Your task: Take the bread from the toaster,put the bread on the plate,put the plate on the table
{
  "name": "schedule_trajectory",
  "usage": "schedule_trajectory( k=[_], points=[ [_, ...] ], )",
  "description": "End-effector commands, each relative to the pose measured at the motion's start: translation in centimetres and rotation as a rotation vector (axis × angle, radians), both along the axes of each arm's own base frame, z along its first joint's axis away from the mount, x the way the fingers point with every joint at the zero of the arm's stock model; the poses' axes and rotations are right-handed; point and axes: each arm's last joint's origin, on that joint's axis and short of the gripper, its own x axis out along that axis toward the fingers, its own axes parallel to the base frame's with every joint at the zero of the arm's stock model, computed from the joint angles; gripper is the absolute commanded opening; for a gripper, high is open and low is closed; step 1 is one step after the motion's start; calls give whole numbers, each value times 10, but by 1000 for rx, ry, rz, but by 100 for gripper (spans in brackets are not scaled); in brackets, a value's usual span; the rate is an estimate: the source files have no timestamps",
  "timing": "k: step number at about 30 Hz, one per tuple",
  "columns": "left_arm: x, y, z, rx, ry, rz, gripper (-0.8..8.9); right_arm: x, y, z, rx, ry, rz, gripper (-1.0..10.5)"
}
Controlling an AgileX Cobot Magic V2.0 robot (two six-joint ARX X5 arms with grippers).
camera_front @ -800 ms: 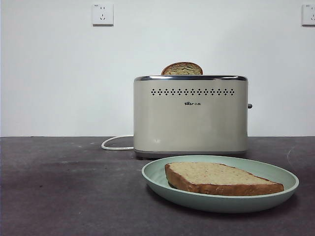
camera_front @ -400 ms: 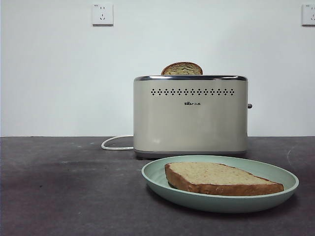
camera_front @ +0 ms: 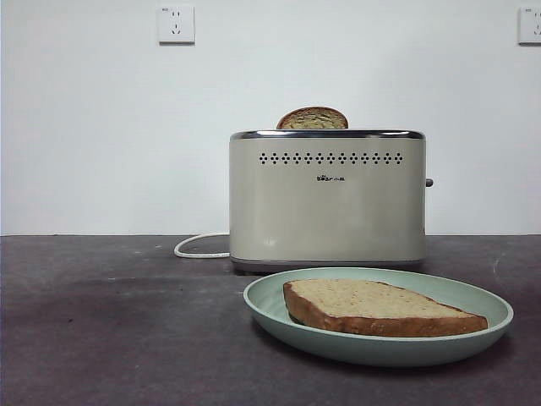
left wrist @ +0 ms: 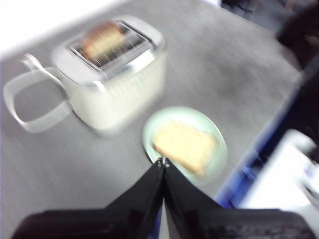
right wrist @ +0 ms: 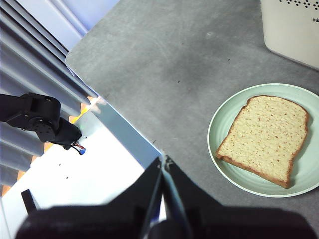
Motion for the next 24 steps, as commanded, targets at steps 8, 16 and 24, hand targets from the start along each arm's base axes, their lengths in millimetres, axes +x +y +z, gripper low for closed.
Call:
schedule_trajectory(
  k=[8,16,24],
  points=[
    [20,22,-30,-91,-425,159,-3,0,0,1,5,-6,-2,2],
    [28,39,-154,-73,-529,372,-4,0,0,1,5,-6,-2,2],
    [19,49,-261,-54,-453,605,-4,0,0,1,5,-6,-2,2]
  ],
)
